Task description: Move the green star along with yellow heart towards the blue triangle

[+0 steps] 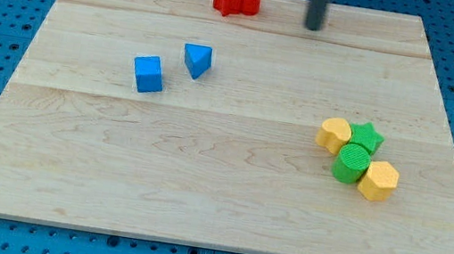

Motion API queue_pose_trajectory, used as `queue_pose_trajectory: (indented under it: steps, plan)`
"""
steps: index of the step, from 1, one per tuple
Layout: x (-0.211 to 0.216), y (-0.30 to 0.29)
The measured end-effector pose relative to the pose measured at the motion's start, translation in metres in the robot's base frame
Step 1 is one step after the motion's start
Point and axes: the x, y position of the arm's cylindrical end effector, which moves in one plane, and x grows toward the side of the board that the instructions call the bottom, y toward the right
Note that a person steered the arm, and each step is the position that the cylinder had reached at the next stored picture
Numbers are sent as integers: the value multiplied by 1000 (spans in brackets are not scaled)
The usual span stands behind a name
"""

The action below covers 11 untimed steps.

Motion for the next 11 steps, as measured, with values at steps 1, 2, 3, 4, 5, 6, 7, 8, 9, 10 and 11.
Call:
queue_pose_trajectory:
  steps: [1,2,3,4,5,6,7,8,9,10,11]
  plan:
    - [69,96]
    - [148,135]
    - [216,129]
    - [241,80]
    - [235,33]
    - [227,2]
    - [212,-14]
    - [196,-44]
    - [150,-83]
    - [117,-114]
    - [131,-114]
